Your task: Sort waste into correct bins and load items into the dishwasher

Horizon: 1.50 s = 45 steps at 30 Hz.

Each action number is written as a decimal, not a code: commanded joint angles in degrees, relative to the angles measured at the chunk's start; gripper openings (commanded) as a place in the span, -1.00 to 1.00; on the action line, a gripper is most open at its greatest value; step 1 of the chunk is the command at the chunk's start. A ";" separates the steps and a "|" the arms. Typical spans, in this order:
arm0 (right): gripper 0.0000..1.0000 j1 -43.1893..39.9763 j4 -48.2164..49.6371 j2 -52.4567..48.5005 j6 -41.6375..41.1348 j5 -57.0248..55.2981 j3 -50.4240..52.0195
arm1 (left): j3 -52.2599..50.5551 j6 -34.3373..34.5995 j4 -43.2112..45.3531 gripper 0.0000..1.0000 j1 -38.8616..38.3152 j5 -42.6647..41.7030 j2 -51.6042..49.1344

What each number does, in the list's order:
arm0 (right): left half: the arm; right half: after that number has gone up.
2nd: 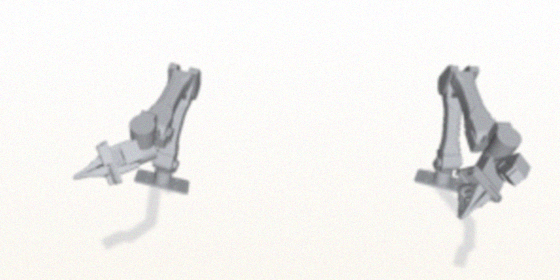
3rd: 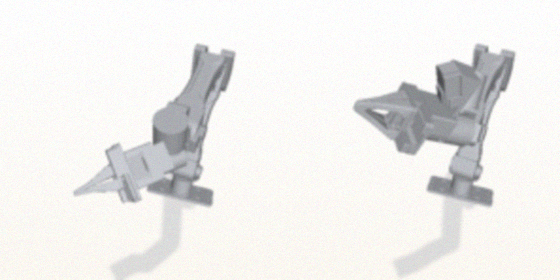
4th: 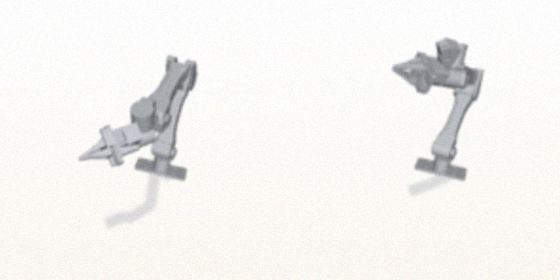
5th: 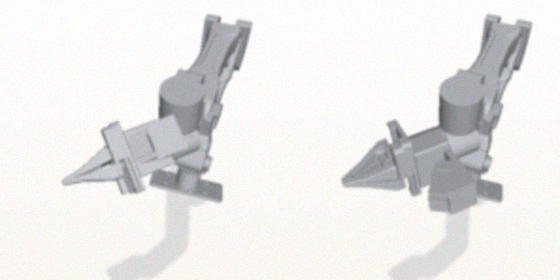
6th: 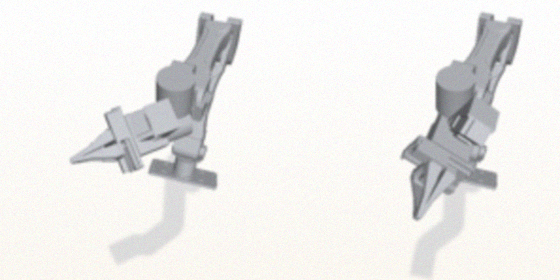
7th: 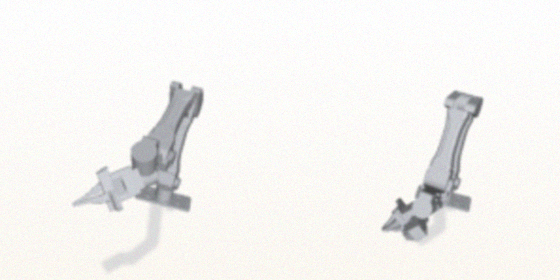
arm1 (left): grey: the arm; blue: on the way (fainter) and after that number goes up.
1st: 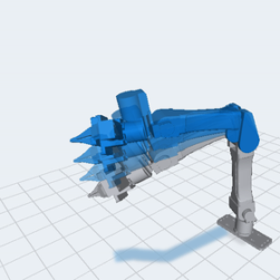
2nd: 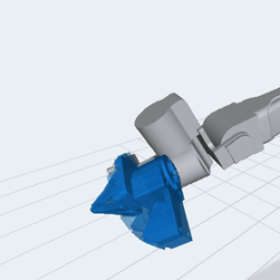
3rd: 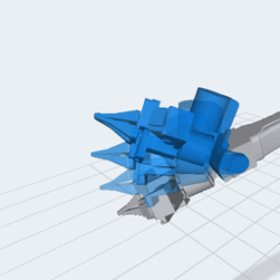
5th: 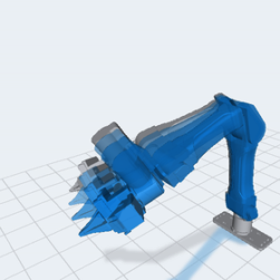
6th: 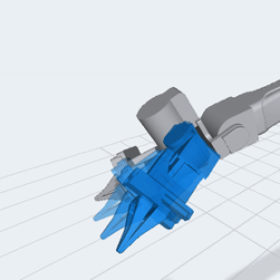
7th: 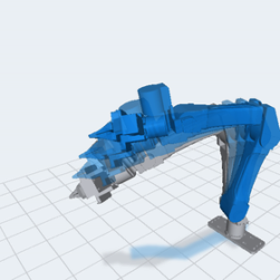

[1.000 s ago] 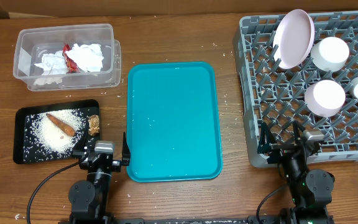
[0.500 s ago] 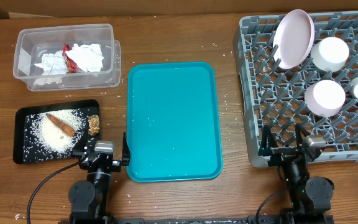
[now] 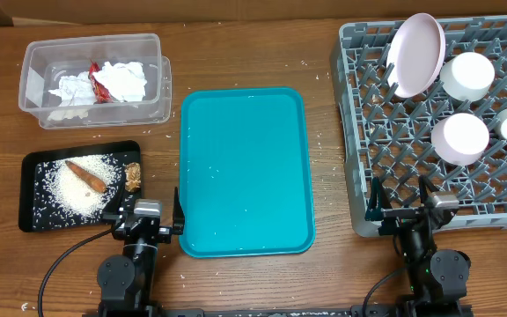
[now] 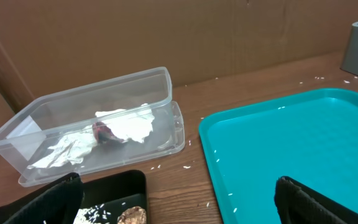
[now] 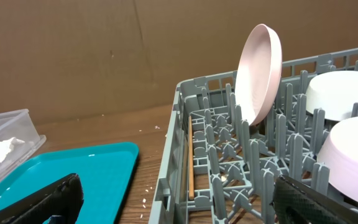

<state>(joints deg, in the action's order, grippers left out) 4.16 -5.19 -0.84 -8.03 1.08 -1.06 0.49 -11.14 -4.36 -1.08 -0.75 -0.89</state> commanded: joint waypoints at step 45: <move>1.00 0.33 0.37 0.68 0.59 -0.42 0.61 | -0.22 -1.29 -0.07 0.99 0.42 0.55 0.63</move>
<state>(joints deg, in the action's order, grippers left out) 4.16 -5.13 -0.84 -7.64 1.06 -1.06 0.49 -11.14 -4.36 -1.08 -0.75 -0.89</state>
